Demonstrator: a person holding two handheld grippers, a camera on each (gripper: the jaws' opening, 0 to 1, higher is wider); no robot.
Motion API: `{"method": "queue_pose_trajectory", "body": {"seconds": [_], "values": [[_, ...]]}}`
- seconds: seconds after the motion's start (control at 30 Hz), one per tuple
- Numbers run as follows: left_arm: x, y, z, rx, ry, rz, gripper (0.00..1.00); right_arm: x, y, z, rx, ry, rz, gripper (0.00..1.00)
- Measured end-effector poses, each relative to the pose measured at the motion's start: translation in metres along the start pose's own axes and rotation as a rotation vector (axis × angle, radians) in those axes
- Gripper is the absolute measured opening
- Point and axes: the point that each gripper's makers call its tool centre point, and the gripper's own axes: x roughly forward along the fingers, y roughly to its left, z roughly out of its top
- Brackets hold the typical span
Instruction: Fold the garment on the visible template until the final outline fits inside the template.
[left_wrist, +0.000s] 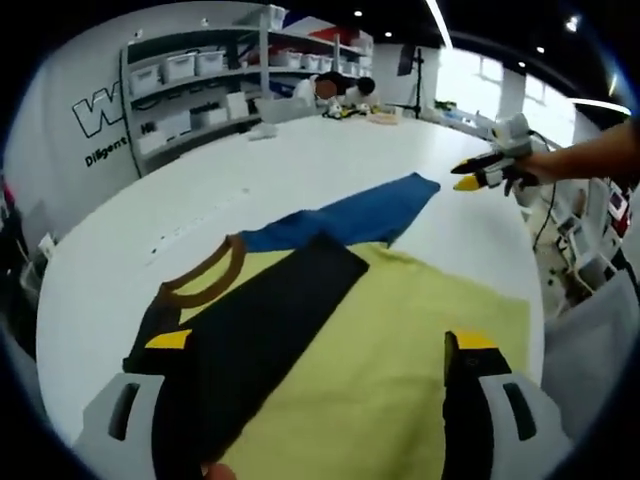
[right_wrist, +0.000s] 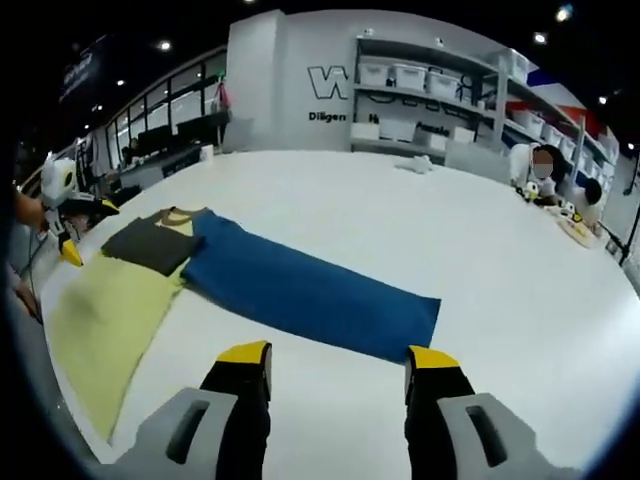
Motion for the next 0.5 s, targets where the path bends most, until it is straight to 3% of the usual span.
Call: {"method": "queue_pose_trajectory", "body": {"seconds": [0.2,0.4,0.5], "values": [[-0.012,0.005,0.002,0.017,-0.006,0.010,0.99,0.014,-0.016,-0.002,0.011,0.035,-0.052,0.44],[-0.024,-0.001,0.002,0.016,-0.025,-0.014,0.99,0.025,-0.042,-0.009,0.046,0.075,-0.133,0.26],[-0.030,-0.007,-0.004,0.022,-0.020,-0.023,0.99,0.033,-0.049,-0.014,0.080,0.091,-0.146,0.26]]}}
